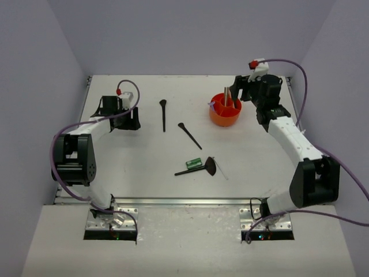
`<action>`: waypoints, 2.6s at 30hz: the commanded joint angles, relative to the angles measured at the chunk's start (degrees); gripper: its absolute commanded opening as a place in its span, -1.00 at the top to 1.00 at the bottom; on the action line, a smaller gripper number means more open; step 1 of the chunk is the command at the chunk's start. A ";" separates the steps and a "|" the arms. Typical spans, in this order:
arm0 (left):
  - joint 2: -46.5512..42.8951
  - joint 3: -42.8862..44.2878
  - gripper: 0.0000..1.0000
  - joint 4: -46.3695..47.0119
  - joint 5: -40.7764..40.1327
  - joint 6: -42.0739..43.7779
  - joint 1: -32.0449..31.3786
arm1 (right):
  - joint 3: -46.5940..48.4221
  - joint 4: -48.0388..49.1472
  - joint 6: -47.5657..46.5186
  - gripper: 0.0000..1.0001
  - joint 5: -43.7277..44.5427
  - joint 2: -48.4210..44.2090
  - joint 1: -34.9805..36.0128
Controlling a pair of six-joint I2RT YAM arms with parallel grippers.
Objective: Organize the makeup
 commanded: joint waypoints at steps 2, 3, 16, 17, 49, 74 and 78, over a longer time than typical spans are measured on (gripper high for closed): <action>-0.36 4.57 -0.24 2.93 3.10 -1.03 0.33 | -3.67 -26.96 -2.30 -0.52 2.44 -6.25 10.05; 0.24 5.57 -0.24 2.87 3.37 -1.09 0.06 | -5.67 -30.89 -1.17 -0.53 3.24 -8.38 11.79; 2.86 6.79 -0.24 3.14 5.44 -5.62 -2.21 | -18.25 -43.01 15.08 -0.04 7.13 -9.94 22.45; 2.72 6.30 -0.24 3.19 5.82 -5.96 -2.21 | -18.20 -43.35 15.57 0.00 7.09 -8.48 22.98; 2.67 5.69 -0.25 3.03 4.32 -3.31 -1.94 | -12.97 -42.83 14.61 0.23 16.69 10.95 26.43; 1.58 5.56 -0.25 3.58 2.64 -3.12 -1.60 | -17.68 -32.74 2.98 1.00 15.04 -9.26 26.34; 1.47 6.09 -0.25 4.31 2.80 -3.48 -1.60 | -16.31 -20.81 -3.19 1.00 10.18 -21.71 25.83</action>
